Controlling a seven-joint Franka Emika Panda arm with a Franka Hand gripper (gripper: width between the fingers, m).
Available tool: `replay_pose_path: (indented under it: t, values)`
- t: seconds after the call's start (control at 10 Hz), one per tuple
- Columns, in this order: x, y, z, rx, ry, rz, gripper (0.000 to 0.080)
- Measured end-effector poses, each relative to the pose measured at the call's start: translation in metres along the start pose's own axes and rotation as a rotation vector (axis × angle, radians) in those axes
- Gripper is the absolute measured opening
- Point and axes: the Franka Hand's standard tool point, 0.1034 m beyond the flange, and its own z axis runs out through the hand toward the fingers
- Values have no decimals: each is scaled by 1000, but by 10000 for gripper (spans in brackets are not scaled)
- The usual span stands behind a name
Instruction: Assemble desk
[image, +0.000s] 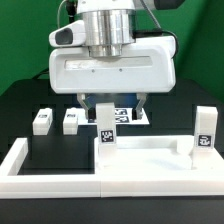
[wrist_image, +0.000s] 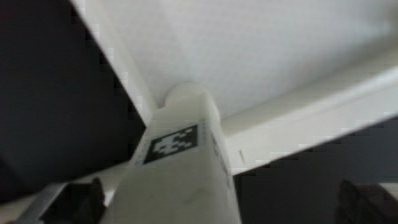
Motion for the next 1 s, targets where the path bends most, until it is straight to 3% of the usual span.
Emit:
replay_pose_path:
  t: [0.1, 0.4, 0.6, 1.0]
  values:
    - [0, -1, -1, -4, -15, -93, 649]
    - [0, -1, 0, -3, -14, -49, 626]
    - [0, 0, 0, -6, -14, 112, 294]
    - [0, -3, 1, -11, -22, 481, 295]
